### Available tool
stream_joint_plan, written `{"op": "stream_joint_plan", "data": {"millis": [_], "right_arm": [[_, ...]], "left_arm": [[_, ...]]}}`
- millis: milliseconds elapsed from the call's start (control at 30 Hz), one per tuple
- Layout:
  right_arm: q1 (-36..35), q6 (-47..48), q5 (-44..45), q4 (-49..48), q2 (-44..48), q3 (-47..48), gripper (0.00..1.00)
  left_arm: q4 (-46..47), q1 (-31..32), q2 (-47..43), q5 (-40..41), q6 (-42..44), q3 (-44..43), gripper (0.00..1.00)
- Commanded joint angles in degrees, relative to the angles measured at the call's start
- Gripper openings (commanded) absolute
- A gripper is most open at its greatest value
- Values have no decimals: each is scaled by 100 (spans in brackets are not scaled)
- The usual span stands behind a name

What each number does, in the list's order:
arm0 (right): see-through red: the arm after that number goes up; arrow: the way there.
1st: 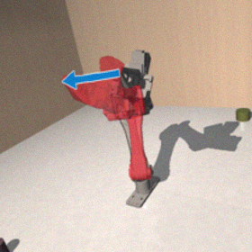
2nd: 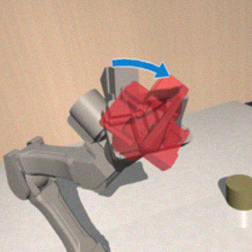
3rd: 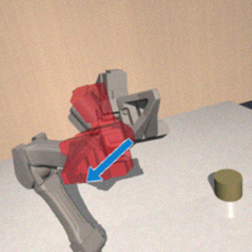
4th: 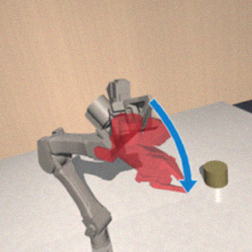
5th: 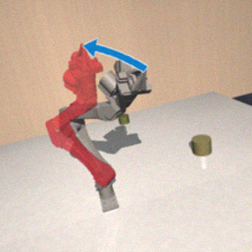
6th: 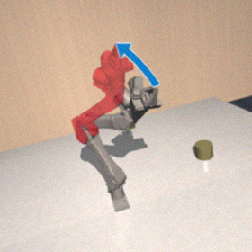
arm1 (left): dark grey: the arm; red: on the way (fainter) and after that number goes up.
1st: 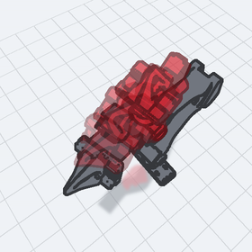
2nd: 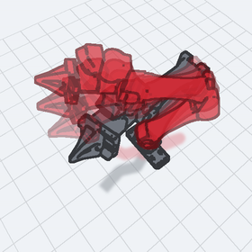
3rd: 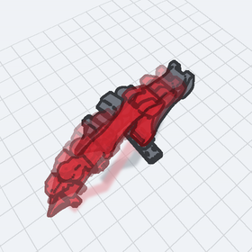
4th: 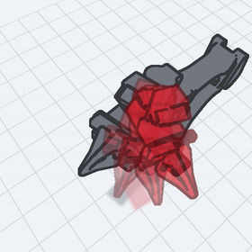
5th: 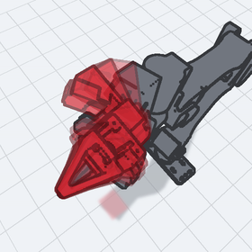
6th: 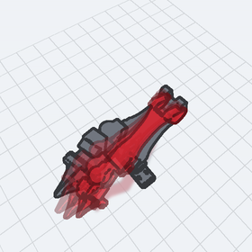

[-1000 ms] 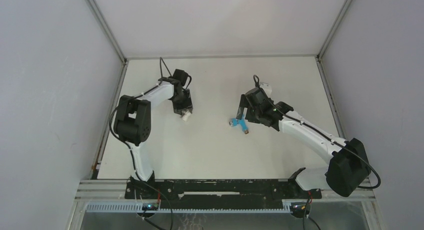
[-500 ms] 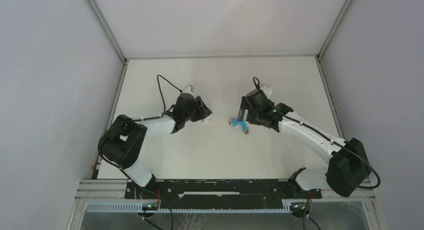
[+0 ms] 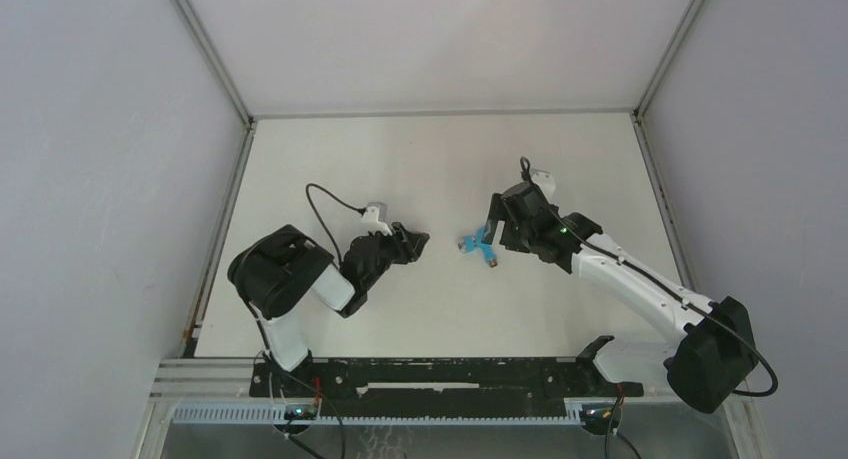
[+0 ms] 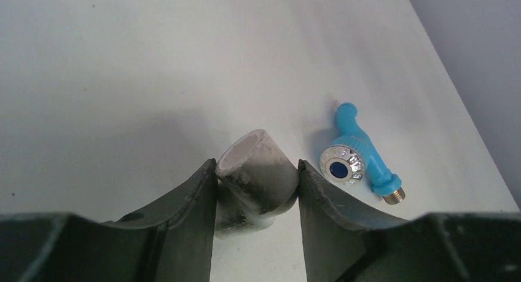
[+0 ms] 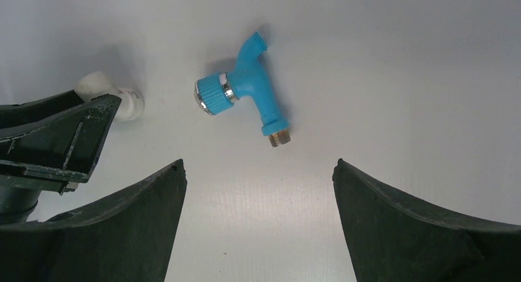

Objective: Install the water faucets

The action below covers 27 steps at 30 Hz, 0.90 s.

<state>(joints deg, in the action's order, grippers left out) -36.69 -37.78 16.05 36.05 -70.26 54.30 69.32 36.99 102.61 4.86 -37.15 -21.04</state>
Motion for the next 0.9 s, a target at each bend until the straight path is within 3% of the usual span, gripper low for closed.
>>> {"op": "stream_joint_plan", "data": {"millis": [0, 200, 367, 467, 600, 733, 867], "right_arm": [[8, 68, 123, -17, 170, -8, 95], [5, 23, 32, -130, 103, -8, 95], [-23, 17, 39, -175, 74, -8, 95], [-6, 80, 67, -180, 54, -8, 95], [29, 446, -124, -452, -123, -157, 95], [-35, 1356, -509, -997, -544, -358, 95], [73, 1876, -815, -1366, -1158, -355, 94]], "left_arm": [[1264, 110, 112, -34, 470, 97, 50], [1261, 143, -138, 342, 590, 387, 75], [1251, 144, -482, 603, 723, 633, 90], [803, 146, -1431, 918, 795, 823, 99], [-1202, 145, -2942, 990, 1016, 539, 100], [-4614, 147, -4246, 1272, 1347, -830, 100], [-6806, 141, -4709, 1854, 1643, -2040, 100]]}}
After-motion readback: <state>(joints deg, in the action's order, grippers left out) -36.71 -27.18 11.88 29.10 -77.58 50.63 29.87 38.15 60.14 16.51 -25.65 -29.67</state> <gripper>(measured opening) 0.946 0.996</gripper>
